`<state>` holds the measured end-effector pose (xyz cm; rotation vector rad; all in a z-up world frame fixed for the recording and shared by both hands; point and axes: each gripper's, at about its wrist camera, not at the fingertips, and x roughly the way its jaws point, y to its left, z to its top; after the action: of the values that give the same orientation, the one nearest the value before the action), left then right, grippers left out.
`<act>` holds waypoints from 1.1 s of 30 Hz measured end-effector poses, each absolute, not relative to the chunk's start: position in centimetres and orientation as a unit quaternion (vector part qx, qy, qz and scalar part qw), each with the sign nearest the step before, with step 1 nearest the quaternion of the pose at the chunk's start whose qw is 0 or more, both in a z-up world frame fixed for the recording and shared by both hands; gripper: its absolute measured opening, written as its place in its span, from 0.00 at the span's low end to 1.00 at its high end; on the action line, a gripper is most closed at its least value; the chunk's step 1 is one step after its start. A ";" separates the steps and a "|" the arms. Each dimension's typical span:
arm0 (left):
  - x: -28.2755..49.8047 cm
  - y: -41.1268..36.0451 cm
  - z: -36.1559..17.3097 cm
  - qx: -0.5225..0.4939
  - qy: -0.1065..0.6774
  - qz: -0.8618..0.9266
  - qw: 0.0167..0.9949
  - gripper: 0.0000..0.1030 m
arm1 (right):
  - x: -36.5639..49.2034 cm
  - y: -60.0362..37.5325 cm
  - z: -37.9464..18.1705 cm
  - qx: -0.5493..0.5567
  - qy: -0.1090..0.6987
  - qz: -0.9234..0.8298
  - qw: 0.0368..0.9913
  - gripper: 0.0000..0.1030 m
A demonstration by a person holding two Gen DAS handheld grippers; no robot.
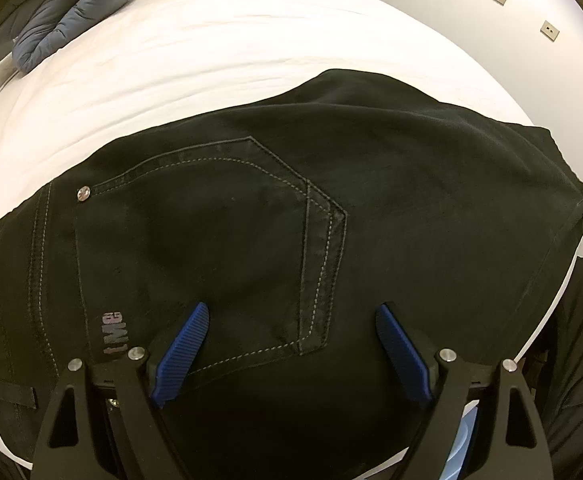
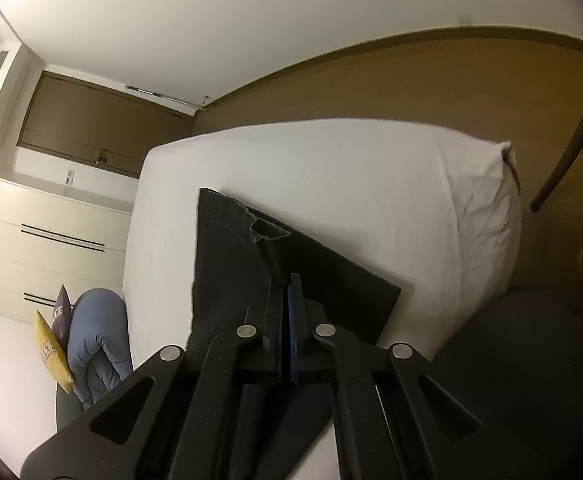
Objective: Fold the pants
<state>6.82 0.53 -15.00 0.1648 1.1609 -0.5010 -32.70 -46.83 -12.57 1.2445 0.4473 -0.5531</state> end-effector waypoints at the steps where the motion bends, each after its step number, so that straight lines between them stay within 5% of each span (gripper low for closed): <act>1: 6.9 0.6 -15.1 0.079 0.542 -0.234 0.803 0.85 | -34.0 -46.6 -11.9 0.570 0.202 -0.252 0.755 0.00; 19: 6.6 2.4 -15.2 0.103 0.541 -0.234 0.801 0.85 | -30.9 -49.6 -15.4 0.603 0.241 -0.246 0.720 0.01; 24: 5.4 2.3 -14.3 0.097 0.536 -0.225 0.808 0.85 | -33.2 -51.6 -14.9 0.585 0.209 -0.324 0.713 0.36; 28: 4.9 3.3 -13.6 0.081 0.520 -0.213 0.823 0.85 | -30.3 -51.1 -10.2 0.509 0.234 -0.313 0.767 0.36; 33: 4.7 4.6 -13.6 0.057 0.514 -0.197 0.833 0.85 | -15.2 -41.5 -5.7 0.391 0.340 -0.084 0.851 0.36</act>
<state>4.68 4.62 -13.64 0.1215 1.0892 -0.4183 -15.24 -41.50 -5.68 0.8223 0.7155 -0.1758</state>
